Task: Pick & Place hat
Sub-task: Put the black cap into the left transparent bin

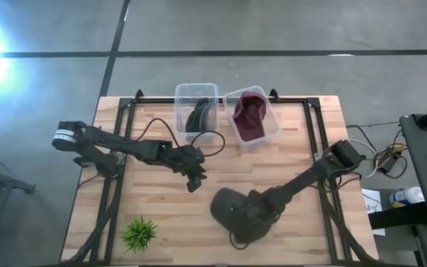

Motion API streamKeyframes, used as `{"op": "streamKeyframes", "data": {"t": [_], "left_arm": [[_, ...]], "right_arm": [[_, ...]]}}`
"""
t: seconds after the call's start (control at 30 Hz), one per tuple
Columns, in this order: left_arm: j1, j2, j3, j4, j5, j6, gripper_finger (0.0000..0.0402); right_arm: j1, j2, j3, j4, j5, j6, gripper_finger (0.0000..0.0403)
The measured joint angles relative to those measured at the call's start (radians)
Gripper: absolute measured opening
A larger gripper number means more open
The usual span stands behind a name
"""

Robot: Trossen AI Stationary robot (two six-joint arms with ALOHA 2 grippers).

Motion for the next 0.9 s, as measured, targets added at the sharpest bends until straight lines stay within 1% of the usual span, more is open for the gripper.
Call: {"op": "streamKeyframes", "data": {"t": [0.07, 0.1, 0.13, 0.3, 0.47, 0.6, 0.67, 0.73, 0.9], "left_arm": [[0.0, 0.005, -0.022, 0.028, 0.086, -0.035, 0.0128], [0.0, 0.011, -0.039, 0.072, 0.13, -0.051, 0.0128], [-0.001, 0.014, -0.06, 0.123, 0.152, -0.074, 0.0128], [0.003, 0.021, -0.176, 0.336, 0.156, -0.18, 0.0128], [0.018, 0.037, -0.292, 0.484, 0.165, -0.391, 0.0129], [0.022, 0.086, -0.376, 0.684, 0.199, -0.534, 0.014], [0.021, 0.116, -0.392, 0.765, 0.212, -0.587, 0.0151], [0.018, 0.134, -0.403, 0.761, 0.219, -0.612, 0.0164], [0.002, 0.151, -0.404, 0.742, 0.222, -0.61, 0.0194]], "right_arm": [[-0.004, -0.022, 0.048, -0.046, 0.028, -0.058, 0.0231], [-0.006, -0.026, 0.058, -0.064, 0.031, -0.08, 0.0231], [-0.011, -0.025, 0.059, -0.065, 0.03, -0.096, 0.0231], [-0.033, 0.027, 0.048, -0.016, 0.021, -0.066, 0.0231], [-0.035, 0.083, 0.046, 0.019, 0.0, -0.075, 0.0231], [-0.037, 0.122, 0.054, 0.09, -0.008, -0.119, 0.0231], [-0.046, 0.146, 0.069, 0.123, -0.023, -0.14, 0.0231], [-0.056, 0.166, 0.09, 0.133, -0.027, -0.155, 0.0231], [-0.091, 0.205, 0.147, 0.132, -0.033, -0.195, 0.0231]]}}
